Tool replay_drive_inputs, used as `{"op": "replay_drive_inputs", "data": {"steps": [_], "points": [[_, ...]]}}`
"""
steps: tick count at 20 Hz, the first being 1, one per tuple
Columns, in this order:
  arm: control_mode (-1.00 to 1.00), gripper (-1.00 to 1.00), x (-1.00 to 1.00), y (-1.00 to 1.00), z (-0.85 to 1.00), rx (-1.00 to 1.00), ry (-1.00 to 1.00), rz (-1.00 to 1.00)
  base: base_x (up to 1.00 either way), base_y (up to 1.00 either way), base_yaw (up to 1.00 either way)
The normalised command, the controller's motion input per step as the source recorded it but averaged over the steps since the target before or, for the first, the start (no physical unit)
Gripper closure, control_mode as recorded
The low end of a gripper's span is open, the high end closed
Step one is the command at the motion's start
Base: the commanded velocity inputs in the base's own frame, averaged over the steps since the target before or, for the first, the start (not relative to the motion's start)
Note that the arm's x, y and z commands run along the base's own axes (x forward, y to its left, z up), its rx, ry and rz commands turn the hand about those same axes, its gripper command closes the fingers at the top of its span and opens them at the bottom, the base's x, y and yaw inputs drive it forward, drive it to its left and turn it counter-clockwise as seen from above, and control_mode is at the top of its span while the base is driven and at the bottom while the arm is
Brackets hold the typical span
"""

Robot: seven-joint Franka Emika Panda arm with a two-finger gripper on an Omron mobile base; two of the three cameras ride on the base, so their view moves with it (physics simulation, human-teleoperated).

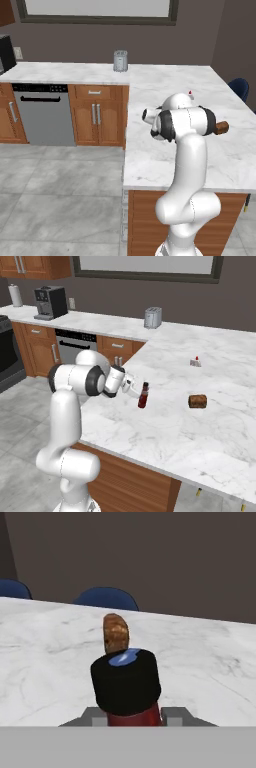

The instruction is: Move the condiment bottle and mayonnaise from the cabinet to the dining counter.

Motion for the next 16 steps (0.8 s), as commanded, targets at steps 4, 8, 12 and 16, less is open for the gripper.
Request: {"op": "replay_drive_inputs", "data": {"steps": [4,8,12,16], "points": [[-1.00,-1.00,-0.19,0.04,-0.71,-0.04,-0.15,-0.05,0.00,0.00,0.00],[-1.00,-1.00,-0.41,0.04,-0.58,-0.02,-0.18,-0.04,0.00,0.00,0.00],[-1.00,-1.00,-0.59,0.05,-0.52,-0.02,-0.26,-0.04,0.00,0.00,0.00],[-1.00,-1.00,-0.64,0.29,-0.55,-0.04,-0.28,-0.05,0.00,0.00,0.00]]}}
